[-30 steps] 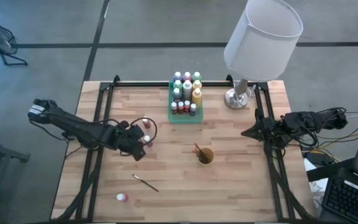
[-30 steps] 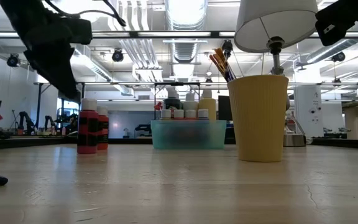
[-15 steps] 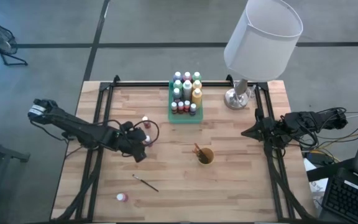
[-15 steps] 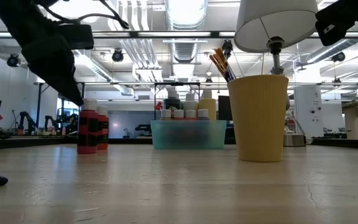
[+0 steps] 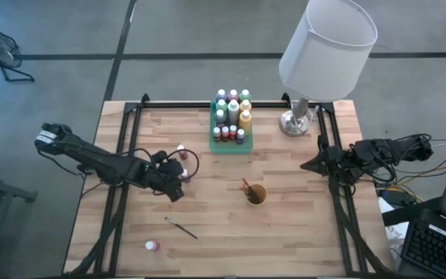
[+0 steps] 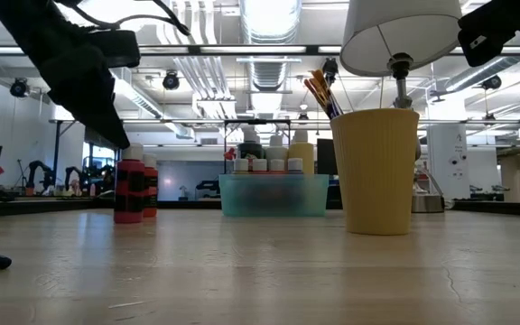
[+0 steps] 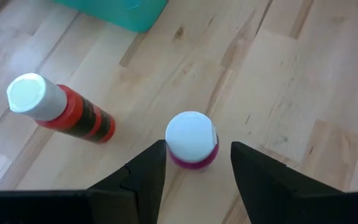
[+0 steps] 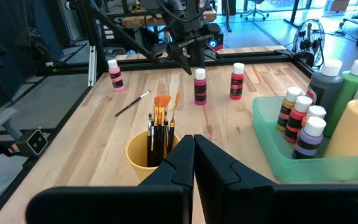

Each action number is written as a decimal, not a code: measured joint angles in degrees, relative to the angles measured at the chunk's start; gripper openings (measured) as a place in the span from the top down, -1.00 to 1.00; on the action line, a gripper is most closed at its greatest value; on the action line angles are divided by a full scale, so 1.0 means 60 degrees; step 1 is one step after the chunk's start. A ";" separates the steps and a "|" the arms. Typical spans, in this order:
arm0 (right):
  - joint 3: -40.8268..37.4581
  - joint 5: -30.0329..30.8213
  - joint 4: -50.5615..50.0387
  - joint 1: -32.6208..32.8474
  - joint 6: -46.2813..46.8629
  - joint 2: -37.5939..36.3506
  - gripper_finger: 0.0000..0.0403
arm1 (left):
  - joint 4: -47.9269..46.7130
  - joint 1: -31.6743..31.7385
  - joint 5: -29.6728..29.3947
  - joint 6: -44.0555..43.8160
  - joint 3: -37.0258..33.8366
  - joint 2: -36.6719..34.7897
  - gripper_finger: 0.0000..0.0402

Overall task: Pick & Place Paint Supplies
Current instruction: Put the small pink paint bottle into the green bin

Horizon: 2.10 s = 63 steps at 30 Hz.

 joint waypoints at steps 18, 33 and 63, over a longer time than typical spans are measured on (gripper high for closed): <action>0.0000 0.0000 -0.0002 0.0000 0.0002 -0.0002 0.96 | -0.3185 -0.0691 0.1647 -0.2071 0.1484 -0.0091 0.13; 0.0001 0.0000 0.0000 0.0001 0.0000 -0.0001 0.96 | -0.3369 -0.6279 -0.0181 -0.7642 0.2895 0.0087 0.50; 0.0000 0.0000 0.0000 0.0002 0.0002 -0.0004 0.96 | -0.2186 -0.9547 0.0308 -1.0170 0.1686 0.0776 0.17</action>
